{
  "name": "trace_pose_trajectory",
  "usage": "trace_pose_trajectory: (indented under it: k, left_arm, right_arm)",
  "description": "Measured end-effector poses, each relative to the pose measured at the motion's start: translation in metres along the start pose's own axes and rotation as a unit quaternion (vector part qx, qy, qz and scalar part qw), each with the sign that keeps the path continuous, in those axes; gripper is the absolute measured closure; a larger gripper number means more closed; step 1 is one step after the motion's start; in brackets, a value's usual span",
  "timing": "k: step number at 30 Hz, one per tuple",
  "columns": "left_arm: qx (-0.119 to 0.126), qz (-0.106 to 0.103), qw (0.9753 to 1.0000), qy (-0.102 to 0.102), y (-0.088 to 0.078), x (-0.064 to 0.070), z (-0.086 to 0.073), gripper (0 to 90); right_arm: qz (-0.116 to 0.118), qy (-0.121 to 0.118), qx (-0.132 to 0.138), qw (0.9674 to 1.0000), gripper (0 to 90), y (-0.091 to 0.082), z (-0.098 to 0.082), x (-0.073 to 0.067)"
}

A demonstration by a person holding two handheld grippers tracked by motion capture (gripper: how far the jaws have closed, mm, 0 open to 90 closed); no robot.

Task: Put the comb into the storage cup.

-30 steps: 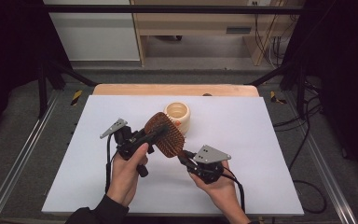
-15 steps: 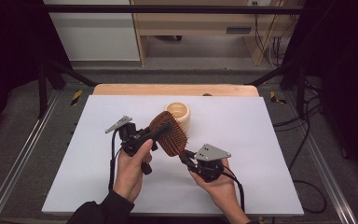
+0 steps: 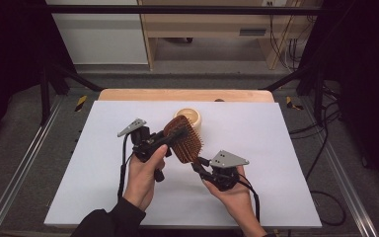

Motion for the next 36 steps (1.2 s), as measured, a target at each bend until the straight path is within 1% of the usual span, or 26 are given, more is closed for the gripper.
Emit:
trace_pose_trajectory:
  k: [2,3,4,5,6,7,8,10,11,13,14,15,16,17,18,19,21,23,24,25,26,29,30,33,36]
  left_arm:
    - [0.004,0.004,1.0000,0.003,0.000,0.000,0.003,52.2]
    - [0.005,0.006,1.0000,0.006,-0.001,0.000,0.005,52.2]
    - [0.008,0.008,0.9999,0.012,-0.002,0.001,0.007,52.2]
    - [0.011,0.013,0.9996,0.022,-0.004,0.002,0.009,52.2]
    - [0.013,0.017,0.9993,0.030,-0.005,0.002,0.011,52.2]
    - [0.015,0.020,0.9991,0.033,-0.006,0.003,0.013,52.2]
    - [0.017,0.021,0.9991,0.034,-0.007,0.003,0.015,52.2]
    - [0.023,0.021,0.9990,0.031,-0.009,0.002,0.018,52.1]
    - [0.025,0.022,0.9989,0.033,-0.009,0.002,0.020,52.2]
    - [0.032,0.026,0.9986,0.034,-0.011,0.002,0.024,52.1]
    - [0.037,0.029,0.9984,0.030,-0.013,0.001,0.029,52.1]
    - [0.037,0.029,0.9984,0.030,-0.013,0.001,0.029,52.1]
    - [0.040,0.030,0.9983,0.029,-0.014,0.001,0.032,52.1]
    - [0.048,0.034,0.9978,0.030,-0.016,0.003,0.039,52.1]
    - [0.048,0.034,0.9978,0.030,-0.016,0.003,0.039,52.0]
    - [0.053,0.036,0.9974,0.033,-0.016,0.004,0.044,52.0]
    - [0.057,0.037,0.9970,0.037,-0.017,0.005,0.049,52.0]
    - [0.065,0.039,0.9963,0.042,-0.016,0.007,0.058,52.0]
    - [0.067,0.040,0.9960,0.044,-0.016,0.008,0.061,52.0]
    - [0.071,0.040,0.9958,0.043,-0.016,0.008,0.065,52.0]
    - [0.072,0.041,0.9956,0.044,-0.016,0.008,0.068,52.0]
    - [0.086,0.044,0.9942,0.048,-0.016,0.009,0.079,51.9]
    - [0.090,0.045,0.9939,0.046,-0.016,0.009,0.082,51.9]
    - [0.098,0.045,0.9931,0.047,-0.015,0.009,0.092,51.9]
    - [0.106,0.052,0.9915,0.054,-0.012,0.009,0.101,51.8]
  right_arm:
    - [0.002,0.010,0.001,1.0000,52.6,-0.001,0.000,0.000]
    - [-0.003,0.009,0.005,0.9999,45.9,-0.003,0.000,0.001]
    - [-0.003,0.009,0.005,0.9999,45.9,-0.003,0.000,0.001]
    - [-0.002,0.011,0.007,0.9999,43.5,-0.004,0.001,0.001]
    - [-0.007,0.006,0.008,0.9999,40.1,-0.006,0.001,0.001]
    - [-0.010,0.004,0.013,0.9999,36.7,-0.008,0.002,0.002]
    - [-0.012,0.008,0.020,0.9997,34.3,-0.011,0.002,0.002]
    - [-0.023,0.007,0.031,0.9992,25.5,-0.015,0.001,0.004]
    - [-0.032,0.008,0.028,0.9990,24.5,-0.017,0.000,0.005]
    - [-0.038,0.018,0.028,0.9987,21.8,-0.020,-0.002,0.009]
    - [-0.050,0.022,0.040,0.9977,18.6,-0.021,-0.006,0.015]
    - [-0.058,0.023,0.043,0.9971,18.5,-0.021,-0.007,0.018]
    - [-0.058,0.023,0.043,0.9971,18.5,-0.021,-0.007,0.018]
    - [-0.078,0.036,0.044,0.9953,18.4,-0.023,-0.012,0.026]
    - [-0.078,0.036,0.044,0.9953,18.4,-0.023,-0.012,0.026]
    - [-0.083,0.050,0.035,0.9947,16.8,-0.026,-0.014,0.032]
    - [-0.083,0.051,0.033,0.9947,15.6,-0.027,-0.014,0.033]
    - [-0.069,0.051,0.037,0.9956,11.9,-0.033,-0.015,0.037]
    - [-0.067,0.048,0.038,0.9958,10.9,-0.035,-0.015,0.038]
    - [-0.066,0.051,0.040,0.9957,10.6,-0.039,-0.016,0.039]
    - [-0.066,0.051,0.040,0.9957,10.6,-0.039,-0.016,0.039]
    - [-0.064,0.053,0.036,0.9959,8.8,-0.042,-0.019,0.041]
    - [-0.066,0.055,0.030,0.9958,8.4,-0.042,-0.020,0.042]
    - [-0.068,0.058,0.032,0.9955,8.4,-0.042,-0.021,0.043]
    - [-0.065,0.056,0.032,0.9958,7.8,-0.046,-0.022,0.042]
Point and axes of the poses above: each handheld gripper's, and its own axes: y roughly forward along the jaws, z roughly out of its top, x roughly to its right, the point moved 2 cm from there along y, roughly forward along the jaws, and after that the axes turned 10 degrees about z, right-handed, at the moved point
